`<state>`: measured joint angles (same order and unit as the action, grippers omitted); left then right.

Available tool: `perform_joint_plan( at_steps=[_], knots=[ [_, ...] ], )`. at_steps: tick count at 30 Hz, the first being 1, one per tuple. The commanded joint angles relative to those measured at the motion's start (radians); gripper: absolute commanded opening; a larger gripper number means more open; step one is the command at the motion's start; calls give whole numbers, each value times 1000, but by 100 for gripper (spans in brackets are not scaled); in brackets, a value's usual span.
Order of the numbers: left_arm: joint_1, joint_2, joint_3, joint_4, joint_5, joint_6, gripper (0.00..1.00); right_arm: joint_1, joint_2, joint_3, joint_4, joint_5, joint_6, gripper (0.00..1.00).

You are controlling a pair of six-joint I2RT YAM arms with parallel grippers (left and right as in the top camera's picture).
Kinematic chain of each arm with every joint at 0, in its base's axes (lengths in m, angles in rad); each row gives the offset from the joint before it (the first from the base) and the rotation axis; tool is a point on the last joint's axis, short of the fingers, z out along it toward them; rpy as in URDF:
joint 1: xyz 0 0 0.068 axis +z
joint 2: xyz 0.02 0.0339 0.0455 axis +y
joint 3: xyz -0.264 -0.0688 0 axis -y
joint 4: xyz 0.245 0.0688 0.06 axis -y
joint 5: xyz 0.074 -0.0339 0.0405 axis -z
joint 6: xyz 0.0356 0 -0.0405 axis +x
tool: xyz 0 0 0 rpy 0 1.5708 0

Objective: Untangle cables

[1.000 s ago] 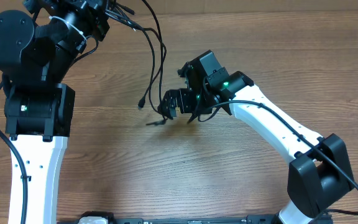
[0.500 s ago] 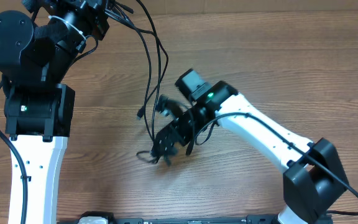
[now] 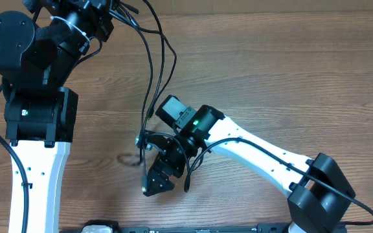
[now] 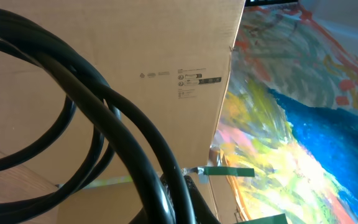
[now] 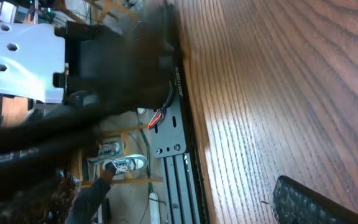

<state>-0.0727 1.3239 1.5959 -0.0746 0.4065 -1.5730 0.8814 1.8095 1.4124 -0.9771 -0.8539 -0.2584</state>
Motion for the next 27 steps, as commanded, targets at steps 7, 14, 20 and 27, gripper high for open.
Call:
perform_joint_plan(
  at_steps=[7,14,20,27],
  knots=[
    [-5,-21,22,-6,-22,26,4,-2,0,0,-81,-228,-247,67],
    [10,-19,22,-7,-29,33,4,-2,0,0,-137,-153,-290,33],
    [31,-19,22,-8,-20,33,4,-19,0,0,-146,-19,-175,4],
    [32,-19,22,-8,-3,51,4,-81,0,0,-132,306,166,24]
  ],
)
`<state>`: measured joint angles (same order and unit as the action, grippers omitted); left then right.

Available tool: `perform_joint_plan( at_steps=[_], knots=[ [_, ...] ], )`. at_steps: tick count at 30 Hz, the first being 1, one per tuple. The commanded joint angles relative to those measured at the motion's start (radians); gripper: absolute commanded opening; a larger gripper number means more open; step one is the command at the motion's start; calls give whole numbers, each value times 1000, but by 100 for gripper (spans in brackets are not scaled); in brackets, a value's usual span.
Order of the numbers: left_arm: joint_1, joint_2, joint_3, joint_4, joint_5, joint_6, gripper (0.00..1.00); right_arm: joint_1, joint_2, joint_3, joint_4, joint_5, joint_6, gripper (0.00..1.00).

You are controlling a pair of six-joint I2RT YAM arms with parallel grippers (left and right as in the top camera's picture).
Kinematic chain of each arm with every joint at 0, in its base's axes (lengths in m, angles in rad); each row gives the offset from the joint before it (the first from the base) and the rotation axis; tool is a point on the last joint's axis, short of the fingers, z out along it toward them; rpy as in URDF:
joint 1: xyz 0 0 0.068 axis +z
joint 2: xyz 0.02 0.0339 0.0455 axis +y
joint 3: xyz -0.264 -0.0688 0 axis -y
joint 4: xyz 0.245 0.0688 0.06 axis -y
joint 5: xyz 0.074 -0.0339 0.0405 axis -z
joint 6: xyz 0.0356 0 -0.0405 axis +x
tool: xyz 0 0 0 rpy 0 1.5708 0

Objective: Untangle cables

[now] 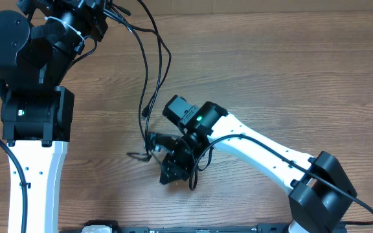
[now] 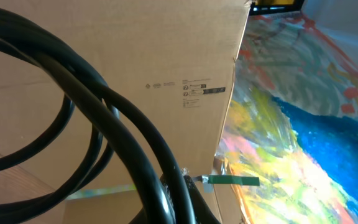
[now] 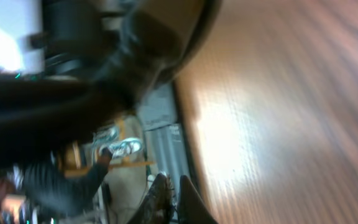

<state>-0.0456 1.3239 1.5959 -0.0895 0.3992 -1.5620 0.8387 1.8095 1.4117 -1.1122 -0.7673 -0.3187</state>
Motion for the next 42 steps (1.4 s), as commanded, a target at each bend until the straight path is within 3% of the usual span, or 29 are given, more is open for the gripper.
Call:
perform_joint_plan(
  at_steps=[1,3,4,6,9,12,17,24,29,37,42],
  knots=[
    [4,-19,22,4,8,40,4,-55,0,1,3,283,294,34],
    [4,-19,22,3,13,40,4,-95,0,1,2,392,433,54],
    [4,-19,22,2,13,40,4,-116,0,1,2,429,492,70],
    [4,-19,22,-3,13,40,4,-158,0,1,4,461,581,87],
    [4,-19,22,-11,16,40,4,-225,0,1,20,458,686,94],
    [4,-19,22,-11,17,40,4,-271,0,1,69,354,658,96],
    [0,-17,22,-18,16,40,4,-271,0,1,216,116,480,96],
    [-3,-15,22,-70,16,40,4,-256,0,1,488,178,597,83],
    [-3,-15,22,-71,49,35,4,-257,0,1,630,296,679,80],
    [-41,-15,22,-66,66,10,4,-225,0,1,687,332,678,46],
    [-83,-15,22,-63,74,10,4,-217,0,1,694,431,678,34]
  ],
)
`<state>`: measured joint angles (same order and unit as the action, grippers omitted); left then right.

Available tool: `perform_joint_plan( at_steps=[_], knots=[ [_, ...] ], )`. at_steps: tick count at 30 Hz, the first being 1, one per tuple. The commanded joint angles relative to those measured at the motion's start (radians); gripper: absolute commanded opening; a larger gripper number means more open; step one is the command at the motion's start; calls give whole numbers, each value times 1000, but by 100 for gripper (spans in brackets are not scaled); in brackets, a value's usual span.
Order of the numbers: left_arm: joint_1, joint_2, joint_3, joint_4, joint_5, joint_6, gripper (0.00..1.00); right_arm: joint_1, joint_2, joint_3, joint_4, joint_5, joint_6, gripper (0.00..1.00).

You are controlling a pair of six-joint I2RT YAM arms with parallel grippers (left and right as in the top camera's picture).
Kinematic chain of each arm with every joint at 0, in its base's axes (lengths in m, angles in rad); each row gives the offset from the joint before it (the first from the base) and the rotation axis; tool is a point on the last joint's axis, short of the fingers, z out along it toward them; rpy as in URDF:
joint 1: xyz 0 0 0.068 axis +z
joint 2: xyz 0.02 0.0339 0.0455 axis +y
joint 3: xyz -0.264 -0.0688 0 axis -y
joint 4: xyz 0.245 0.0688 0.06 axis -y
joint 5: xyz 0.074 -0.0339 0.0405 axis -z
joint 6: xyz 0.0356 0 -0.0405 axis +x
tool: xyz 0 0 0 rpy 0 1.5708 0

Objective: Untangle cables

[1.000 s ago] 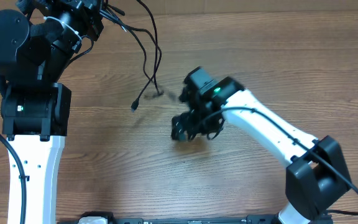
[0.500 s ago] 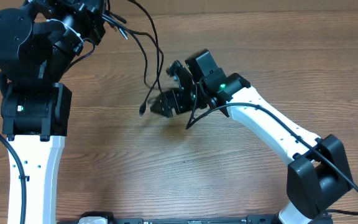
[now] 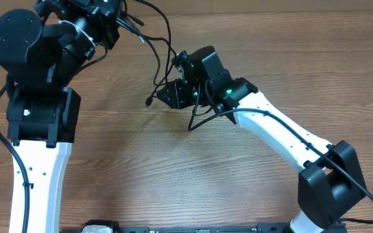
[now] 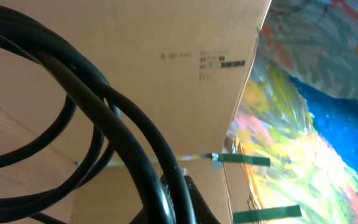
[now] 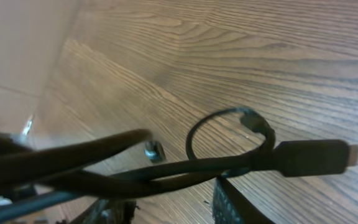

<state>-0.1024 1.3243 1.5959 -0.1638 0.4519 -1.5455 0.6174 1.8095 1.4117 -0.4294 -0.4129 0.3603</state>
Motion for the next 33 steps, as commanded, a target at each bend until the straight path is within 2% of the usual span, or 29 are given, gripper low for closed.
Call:
perform_joint_plan(
  at_steps=[1,11,17,22,28,33],
  knots=[
    [-34,-15,22,11,21,-7,4,4,0,1,16,92,-1,33],
    [-57,-16,22,12,40,-7,4,4,0,1,74,275,0,31],
    [-57,-16,22,29,82,-8,4,4,0,1,121,283,-1,24],
    [-57,-16,22,56,109,-41,4,4,16,1,159,337,-1,12],
    [-57,-16,22,72,153,-62,4,4,90,1,248,370,3,11],
    [-57,-16,22,71,189,-71,4,4,167,1,364,371,7,18]
  ],
)
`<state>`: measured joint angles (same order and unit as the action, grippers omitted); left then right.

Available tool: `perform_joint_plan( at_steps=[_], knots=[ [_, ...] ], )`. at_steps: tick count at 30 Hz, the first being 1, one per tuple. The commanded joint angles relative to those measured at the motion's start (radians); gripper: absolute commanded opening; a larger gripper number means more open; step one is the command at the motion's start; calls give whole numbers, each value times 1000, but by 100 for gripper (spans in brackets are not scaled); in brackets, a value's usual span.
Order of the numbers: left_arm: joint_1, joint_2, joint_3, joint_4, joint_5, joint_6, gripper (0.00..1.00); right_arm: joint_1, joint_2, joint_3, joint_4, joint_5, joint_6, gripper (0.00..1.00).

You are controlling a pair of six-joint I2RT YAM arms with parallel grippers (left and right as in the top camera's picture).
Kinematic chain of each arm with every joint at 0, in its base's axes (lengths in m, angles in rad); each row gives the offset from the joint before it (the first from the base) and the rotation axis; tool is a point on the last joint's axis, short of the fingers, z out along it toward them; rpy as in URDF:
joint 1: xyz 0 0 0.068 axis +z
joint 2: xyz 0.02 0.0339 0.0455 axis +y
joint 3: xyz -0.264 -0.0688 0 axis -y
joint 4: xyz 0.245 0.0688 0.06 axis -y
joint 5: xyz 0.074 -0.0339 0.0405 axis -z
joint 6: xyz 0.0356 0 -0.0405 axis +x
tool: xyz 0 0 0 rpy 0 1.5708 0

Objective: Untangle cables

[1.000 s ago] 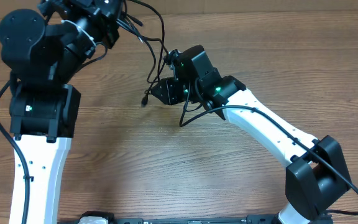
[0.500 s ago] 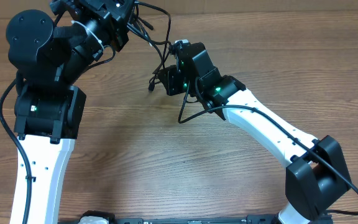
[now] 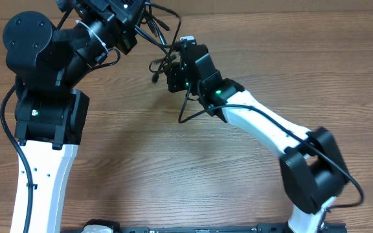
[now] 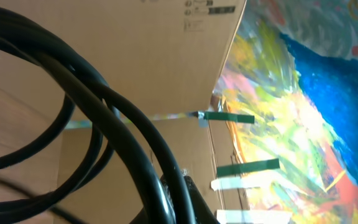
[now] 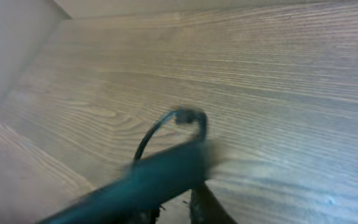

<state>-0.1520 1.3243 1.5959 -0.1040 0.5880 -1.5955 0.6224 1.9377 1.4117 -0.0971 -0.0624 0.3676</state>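
A bundle of thin black cables [image 3: 158, 27] hangs at the far left of the wooden table [image 3: 290, 52]. My left gripper [image 3: 135, 18] is shut on the bundle's upper part; in the left wrist view thick black cables [image 4: 98, 118] fill the frame and run down into the left gripper [image 4: 178, 202]. My right gripper [image 3: 172, 71] sits just right of the bundle, shut on one black cable [image 5: 157, 177], which shows blurred across its fingers. A loose plug end [image 3: 154, 67] dangles beside it. A small cable loop [image 5: 178, 119] lies over the wood beyond.
A cardboard box [image 4: 135, 43] and a colourful painted sheet [image 4: 303, 93] stand behind the table's far edge. The right arm's own wire [image 3: 185, 111] hangs below its wrist. The left arm's base column [image 3: 44, 162] occupies the left side.
My right gripper has moved up and slightly left with its cable, closer to the left gripper. The left gripper has shifted a little right. The cables between them are bunched shorter.
The left gripper held the bundle at the far left throughout. The right gripper held a cable end low near the table's middle front, the cables hanging long. It then stood farther up beside the bundle, and now sits close under the left gripper.
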Motion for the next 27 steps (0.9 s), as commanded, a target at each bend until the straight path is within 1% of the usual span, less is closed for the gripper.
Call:
perform_joint_plan(
  at_steps=[1,5,8,12,19,24,27],
  knots=[
    [-8,-16,22,11,61,-21,4,-1,51,1,50,20,0,18],
    [-8,-16,22,12,68,-24,4,-3,100,1,93,21,0,19],
    [-3,-16,22,15,66,-47,4,-13,127,1,62,24,0,18],
    [-4,-16,22,64,67,-59,4,-49,155,1,-50,68,2,4],
    [13,-16,22,83,59,-63,4,-132,157,1,-213,69,3,4],
    [76,-16,22,82,60,-69,4,-195,158,1,-334,69,2,4],
    [105,-16,22,72,69,-65,4,-214,157,1,-367,68,3,4]
  ],
)
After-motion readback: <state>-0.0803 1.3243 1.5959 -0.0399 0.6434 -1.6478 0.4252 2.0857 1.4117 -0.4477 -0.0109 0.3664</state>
